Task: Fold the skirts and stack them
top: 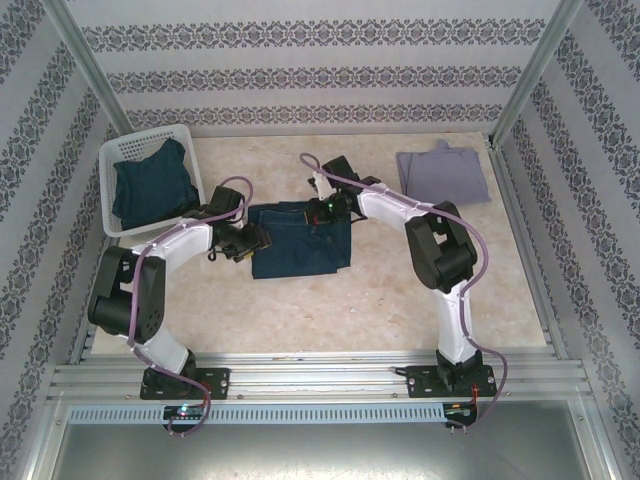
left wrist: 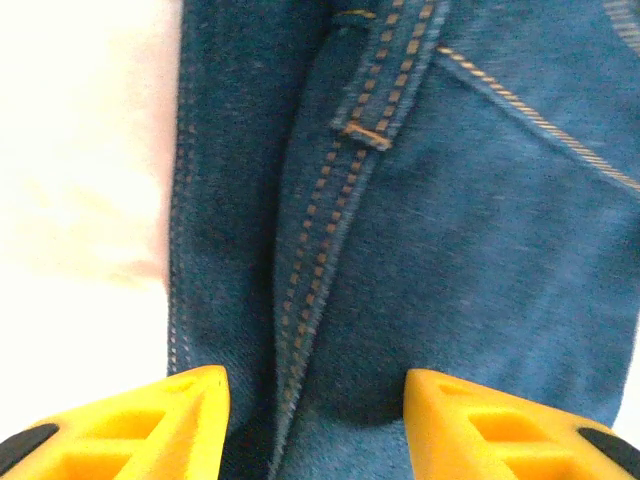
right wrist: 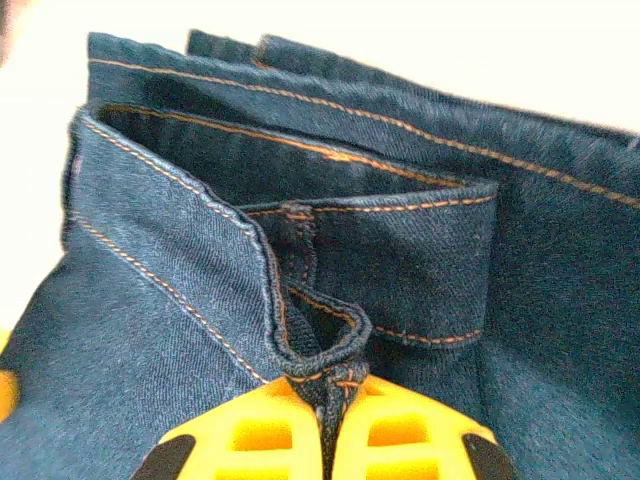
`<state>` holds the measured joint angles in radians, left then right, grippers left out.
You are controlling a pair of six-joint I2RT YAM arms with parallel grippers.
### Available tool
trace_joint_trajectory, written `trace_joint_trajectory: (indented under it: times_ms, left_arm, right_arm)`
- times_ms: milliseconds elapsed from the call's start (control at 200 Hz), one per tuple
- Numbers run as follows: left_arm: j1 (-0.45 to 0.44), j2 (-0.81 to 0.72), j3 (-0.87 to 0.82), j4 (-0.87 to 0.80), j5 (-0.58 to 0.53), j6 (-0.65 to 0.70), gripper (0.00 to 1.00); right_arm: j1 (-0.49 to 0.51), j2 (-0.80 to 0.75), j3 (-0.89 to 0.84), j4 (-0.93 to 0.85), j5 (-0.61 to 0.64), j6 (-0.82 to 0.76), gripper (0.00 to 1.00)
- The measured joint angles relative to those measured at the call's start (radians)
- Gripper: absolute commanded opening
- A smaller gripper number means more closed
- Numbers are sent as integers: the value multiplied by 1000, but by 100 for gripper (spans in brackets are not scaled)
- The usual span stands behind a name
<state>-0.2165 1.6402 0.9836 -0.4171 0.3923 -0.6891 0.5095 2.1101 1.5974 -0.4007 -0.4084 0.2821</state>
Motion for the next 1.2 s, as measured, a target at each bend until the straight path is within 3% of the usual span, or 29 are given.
trace_joint_trajectory:
  times_ms: [190, 440, 590, 794, 834, 859, 874, 884, 1034, 1204]
  left_arm:
    - [3, 14, 5, 19, 25, 1, 49]
    - [3, 60, 56, 21, 33, 17, 48]
    - [3, 62, 82, 21, 52, 25, 48]
    - [2, 48, 135, 17, 130, 23, 50]
    - [0, 37, 143, 21, 146, 16, 50]
    - [-2, 30, 147, 29, 159, 5, 50]
    - [-3, 26, 149, 39, 168, -1, 50]
    - [-5, 25, 150, 43, 171, -5, 50]
    - [-20, 54, 158, 156, 251, -78, 47]
    - [-25, 193, 202, 182, 254, -102, 46]
  right_arm:
    - [5, -41, 122, -68, 21, -68, 0]
    - [-26, 173, 325, -156, 71, -109, 12]
    - [-36, 238, 382, -215, 166, -103, 38]
    - [-36, 185, 386, -267, 297, -69, 56]
    - [-36, 140, 340, -268, 300, -59, 69]
    - [-37, 107, 301, -266, 298, -47, 83]
    - [-37, 84, 275, -268, 296, -35, 96]
    - [-37, 74, 265, -268, 294, -31, 97]
    - [-72, -63, 79, -224, 212, 31, 98]
    - [-187, -37, 14, -192, 41, 85, 98]
